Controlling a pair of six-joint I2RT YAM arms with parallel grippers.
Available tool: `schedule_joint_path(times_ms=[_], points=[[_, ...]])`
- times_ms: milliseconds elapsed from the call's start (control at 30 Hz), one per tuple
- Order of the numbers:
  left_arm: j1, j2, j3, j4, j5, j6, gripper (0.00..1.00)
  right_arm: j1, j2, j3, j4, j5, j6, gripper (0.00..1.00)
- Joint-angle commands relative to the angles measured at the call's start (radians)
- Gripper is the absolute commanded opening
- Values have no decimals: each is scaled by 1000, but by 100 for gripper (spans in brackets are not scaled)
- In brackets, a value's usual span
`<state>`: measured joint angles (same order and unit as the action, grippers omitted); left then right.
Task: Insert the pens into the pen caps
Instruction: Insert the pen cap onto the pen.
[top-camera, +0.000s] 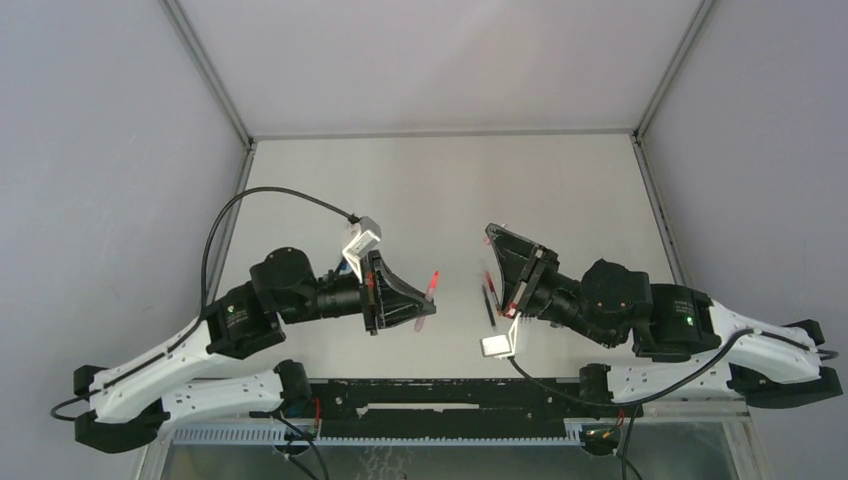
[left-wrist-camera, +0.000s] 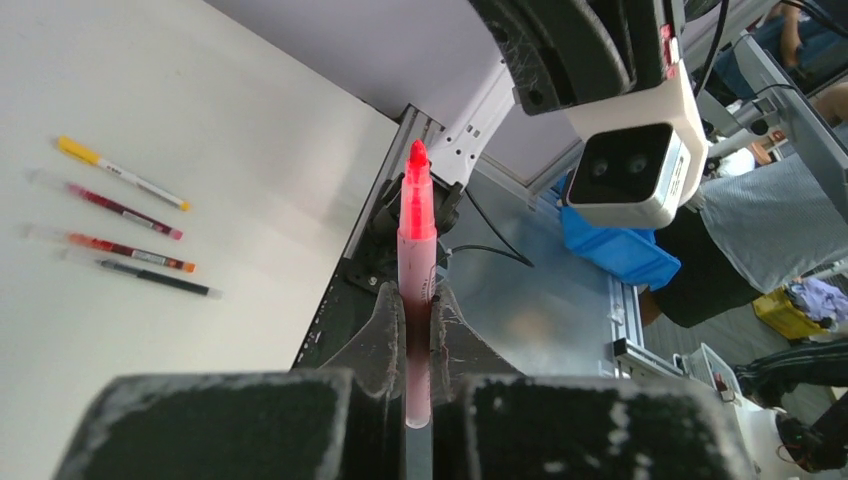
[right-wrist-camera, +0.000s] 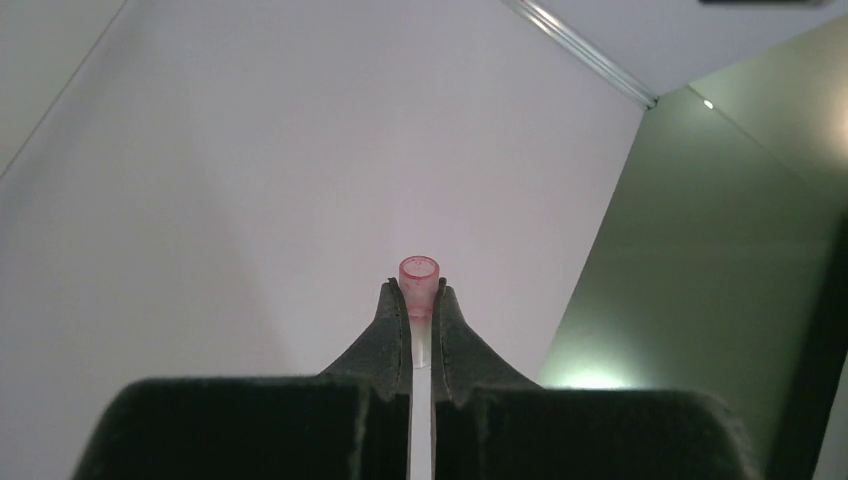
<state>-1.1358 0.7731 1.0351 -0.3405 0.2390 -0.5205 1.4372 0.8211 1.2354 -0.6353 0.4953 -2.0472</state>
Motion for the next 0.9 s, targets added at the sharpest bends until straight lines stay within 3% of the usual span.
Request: schedule_joint_path(times_ms=[0, 867], points=[[-13, 22, 71, 63, 57, 35, 0, 58, 46, 68, -70, 68, -230, 0], [-27, 36, 32, 64, 3, -1, 0, 207, 182, 193, -190, 117, -284, 0]])
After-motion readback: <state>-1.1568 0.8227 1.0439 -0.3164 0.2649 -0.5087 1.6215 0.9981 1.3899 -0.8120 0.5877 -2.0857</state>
